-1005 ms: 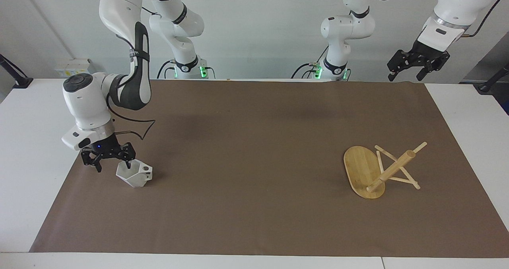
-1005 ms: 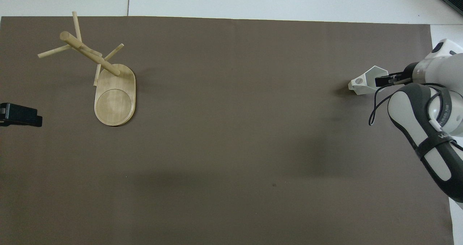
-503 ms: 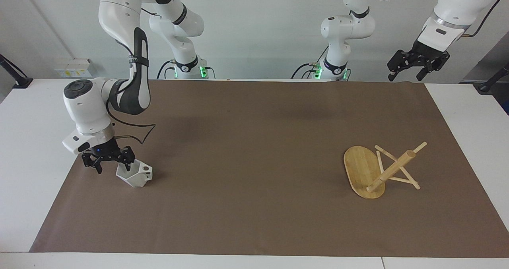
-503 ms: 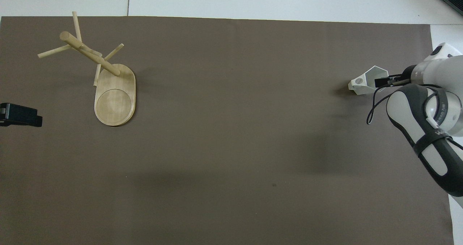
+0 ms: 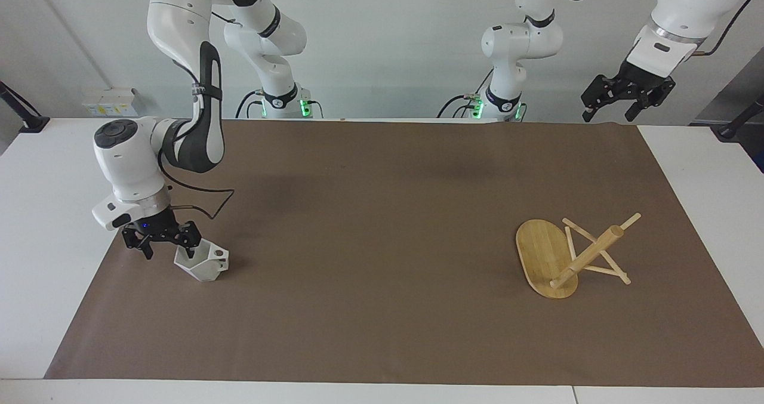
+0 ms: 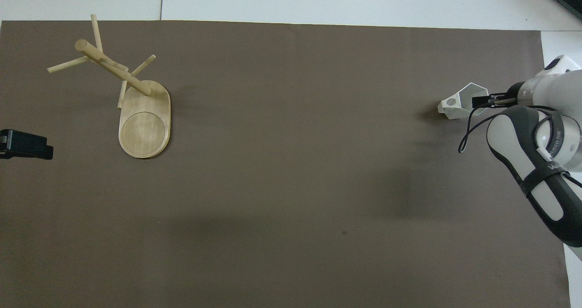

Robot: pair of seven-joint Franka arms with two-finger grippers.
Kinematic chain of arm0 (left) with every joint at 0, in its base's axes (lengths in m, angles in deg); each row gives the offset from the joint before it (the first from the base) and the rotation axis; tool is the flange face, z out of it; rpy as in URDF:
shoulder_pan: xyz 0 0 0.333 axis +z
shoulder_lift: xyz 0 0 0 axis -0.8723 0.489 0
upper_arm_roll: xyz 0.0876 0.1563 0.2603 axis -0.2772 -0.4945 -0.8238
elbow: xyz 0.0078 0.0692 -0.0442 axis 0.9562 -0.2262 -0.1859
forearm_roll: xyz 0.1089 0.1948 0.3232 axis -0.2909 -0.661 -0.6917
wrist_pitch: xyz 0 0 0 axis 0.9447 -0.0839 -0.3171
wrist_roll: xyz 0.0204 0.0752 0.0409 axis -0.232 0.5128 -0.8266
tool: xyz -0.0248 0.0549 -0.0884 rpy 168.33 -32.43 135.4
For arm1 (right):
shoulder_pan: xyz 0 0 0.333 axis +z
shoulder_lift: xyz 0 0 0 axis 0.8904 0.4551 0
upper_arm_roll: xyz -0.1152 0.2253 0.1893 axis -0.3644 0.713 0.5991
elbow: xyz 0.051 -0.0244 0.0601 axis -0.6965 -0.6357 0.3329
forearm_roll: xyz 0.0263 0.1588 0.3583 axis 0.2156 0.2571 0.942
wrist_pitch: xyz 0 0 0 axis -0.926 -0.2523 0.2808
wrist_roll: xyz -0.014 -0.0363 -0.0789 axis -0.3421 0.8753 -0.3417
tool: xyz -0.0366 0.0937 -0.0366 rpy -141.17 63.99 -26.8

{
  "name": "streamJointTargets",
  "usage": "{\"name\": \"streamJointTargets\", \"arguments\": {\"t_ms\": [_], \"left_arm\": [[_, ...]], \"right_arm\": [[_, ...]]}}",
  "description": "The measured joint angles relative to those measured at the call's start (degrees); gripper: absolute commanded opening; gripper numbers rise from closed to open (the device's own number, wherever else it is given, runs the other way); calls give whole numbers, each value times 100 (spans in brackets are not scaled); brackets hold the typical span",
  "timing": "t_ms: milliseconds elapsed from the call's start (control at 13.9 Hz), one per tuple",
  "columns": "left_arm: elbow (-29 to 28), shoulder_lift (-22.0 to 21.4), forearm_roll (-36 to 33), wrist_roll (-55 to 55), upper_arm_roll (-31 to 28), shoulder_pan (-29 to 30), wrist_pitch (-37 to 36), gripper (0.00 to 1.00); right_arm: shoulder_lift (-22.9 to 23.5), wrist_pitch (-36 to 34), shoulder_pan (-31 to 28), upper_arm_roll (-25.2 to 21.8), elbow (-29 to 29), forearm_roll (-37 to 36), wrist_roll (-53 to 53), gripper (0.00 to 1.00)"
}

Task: Hang cup on rack
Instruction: 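Reach the right gripper to the white cup and grasp its handle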

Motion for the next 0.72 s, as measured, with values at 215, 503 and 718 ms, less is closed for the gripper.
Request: {"name": "streamJointTargets", "arguments": {"t_ms": [215, 503, 718], "left_arm": [[0, 0, 0, 0, 0, 0, -1, 100], [0, 0, 0, 0, 0, 0, -2, 100], [0, 0, 0, 0, 0, 0, -2, 100]], "right_arm": [[0, -6, 5, 0, -4, 0, 0, 58], [0, -65, 25, 0, -6, 1, 4, 31], [-1, -71, 46, 1, -2, 1, 6, 21]]}}
